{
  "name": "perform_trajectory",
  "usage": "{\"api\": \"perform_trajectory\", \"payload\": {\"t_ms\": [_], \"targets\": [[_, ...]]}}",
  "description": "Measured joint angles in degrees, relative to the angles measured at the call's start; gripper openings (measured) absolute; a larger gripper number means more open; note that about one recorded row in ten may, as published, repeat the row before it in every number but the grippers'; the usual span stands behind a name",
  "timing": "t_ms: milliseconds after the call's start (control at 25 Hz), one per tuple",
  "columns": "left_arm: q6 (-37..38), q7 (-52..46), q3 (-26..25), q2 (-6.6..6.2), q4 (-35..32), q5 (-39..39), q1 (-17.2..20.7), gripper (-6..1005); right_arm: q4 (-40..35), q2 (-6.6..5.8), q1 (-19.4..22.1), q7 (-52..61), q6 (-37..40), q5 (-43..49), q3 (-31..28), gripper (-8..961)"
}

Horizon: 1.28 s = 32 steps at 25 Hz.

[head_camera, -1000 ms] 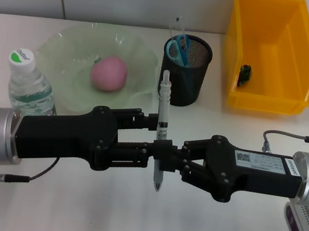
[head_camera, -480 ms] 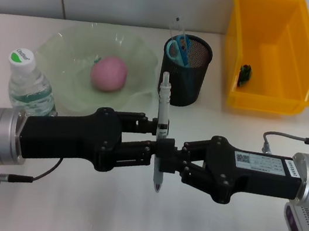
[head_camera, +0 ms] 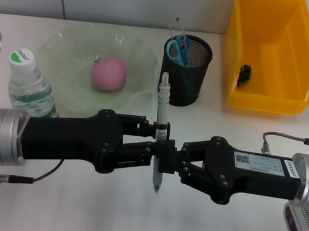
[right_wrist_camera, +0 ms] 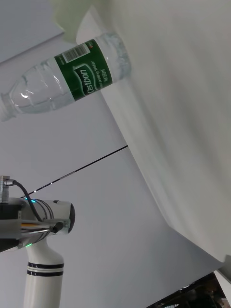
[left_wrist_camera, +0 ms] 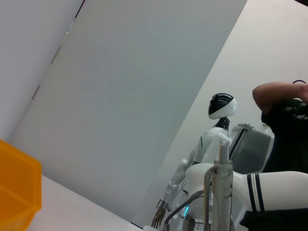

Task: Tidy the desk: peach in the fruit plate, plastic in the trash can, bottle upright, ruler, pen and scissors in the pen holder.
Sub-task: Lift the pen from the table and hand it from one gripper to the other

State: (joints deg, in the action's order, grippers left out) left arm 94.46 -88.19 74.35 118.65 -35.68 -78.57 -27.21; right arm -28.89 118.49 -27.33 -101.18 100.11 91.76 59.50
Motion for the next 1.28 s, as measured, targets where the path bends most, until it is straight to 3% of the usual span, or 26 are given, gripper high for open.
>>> {"api": "perform_trajectory", "payload": {"t_ms": [240,320,600,1000,1280], "targets": [[-0.01,-0.12,0.0,0.0,0.0,0.0,-0.14,418,0.14,0.09,0.0,0.0,0.04,0.0,0.0,126],[-0.09,-0.13,0.04,0.04,0.0,0.0,-0.3,298,0.16,0.09,0.04,-0.06,0.18,0.0,0.01,126],[-0.13,-0.25,0.09,0.06,0.0,-0.01,-0.68,167,0.25,-0.04,0.0,1.33,-0.01,-0.09,0.01,126],[-0.15,-0.93,0.11,0.11,-0.23,0.16,-0.82,161,3.3,0.04,-0.46,1.37,-0.46,-2.18,0.07,126],[-0.14,-0.94,0.13,0.11,-0.43,0.04,-0.83,161,4.01,-0.1,-0.59,1.56,-0.02,-2.73,0.21,269]]}}
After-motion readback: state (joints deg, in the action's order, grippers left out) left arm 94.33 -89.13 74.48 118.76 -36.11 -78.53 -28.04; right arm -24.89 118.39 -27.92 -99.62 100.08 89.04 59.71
